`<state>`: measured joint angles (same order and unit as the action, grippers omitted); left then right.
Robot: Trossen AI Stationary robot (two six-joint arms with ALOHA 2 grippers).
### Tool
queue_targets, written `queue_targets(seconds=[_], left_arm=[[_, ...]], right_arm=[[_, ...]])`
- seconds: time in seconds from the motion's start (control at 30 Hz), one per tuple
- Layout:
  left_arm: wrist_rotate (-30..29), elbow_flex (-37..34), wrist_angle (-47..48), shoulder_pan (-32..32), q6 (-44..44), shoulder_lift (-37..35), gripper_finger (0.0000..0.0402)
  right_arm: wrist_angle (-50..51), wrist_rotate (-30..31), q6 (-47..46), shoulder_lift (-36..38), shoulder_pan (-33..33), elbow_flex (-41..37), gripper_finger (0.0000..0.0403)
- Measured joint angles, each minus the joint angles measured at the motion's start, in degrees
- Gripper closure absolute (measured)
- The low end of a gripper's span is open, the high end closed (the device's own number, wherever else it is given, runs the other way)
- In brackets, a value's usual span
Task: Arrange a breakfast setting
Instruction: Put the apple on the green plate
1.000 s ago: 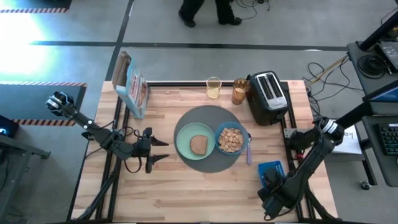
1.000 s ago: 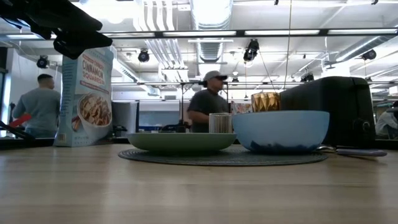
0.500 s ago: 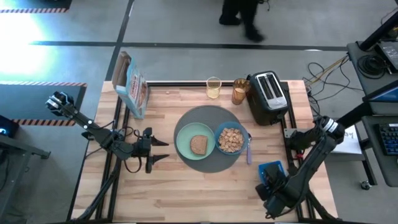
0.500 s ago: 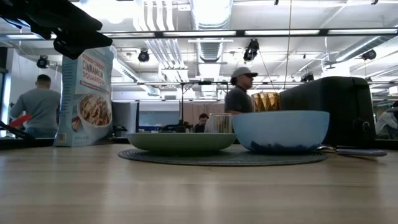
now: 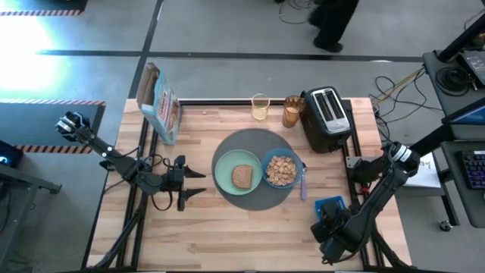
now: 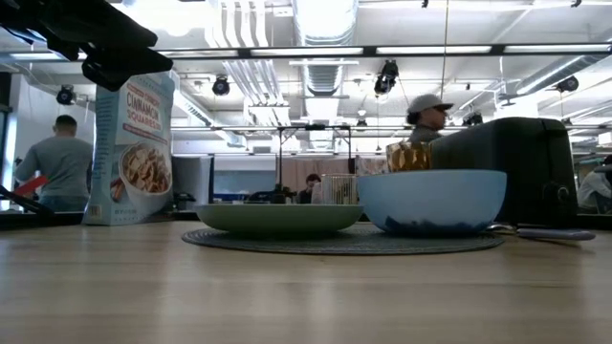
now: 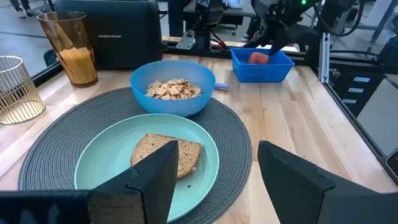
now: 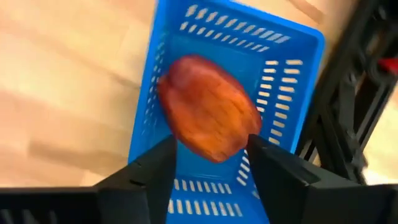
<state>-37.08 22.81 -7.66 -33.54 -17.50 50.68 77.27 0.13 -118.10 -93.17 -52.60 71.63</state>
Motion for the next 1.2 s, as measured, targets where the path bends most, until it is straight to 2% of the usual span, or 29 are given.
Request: queue_targets(seconds=[0.1,0.2,0.33,0.6,0.77,0.97,1.1,1.2], left_arm=[[0.00,0.00,0.00,0.00,0.00,0.00,0.0196],[0.00,0.00,0.00,0.00,0.00,0.00,0.0196],[0.00,0.00,0.00,0.00,0.00,0.00,0.0196],[0.00,0.00,0.00,0.00,0.02,0.00,0.0196],[0.00,0.00,0.02,0.00,-0.13,0.00,0.0196],[0.00,0.00,0.02,0.00,-0.13,0.00,0.0196],[0.00,0.00,0.01,0.00,-0.13,0.00,0.0196],[0.00,0.00,0.02,0.00,-0.13,0.00,0.0196]], right_arm=[[-1.43,-0.47,10.15,0.00,0.00,-0.58,0.0202],[-1.50,1.69,18.97,0.00,0.10,-0.69,0.0193],[-1.51,2.95,25.05,0.00,0.59,-1.33,0.0188],[-2.80,2.49,21.66,0.03,1.16,-5.85,0.0164],[-6.47,2.46,20.63,0.06,1.16,-8.24,0.0163],[-7.11,-0.32,20.31,0.11,1.20,-7.41,0.0163],[-7.48,0.32,21.42,0.11,1.20,-6.20,0.0163],[-7.44,0.31,17.94,0.11,1.27,-6.11,0.0163]])
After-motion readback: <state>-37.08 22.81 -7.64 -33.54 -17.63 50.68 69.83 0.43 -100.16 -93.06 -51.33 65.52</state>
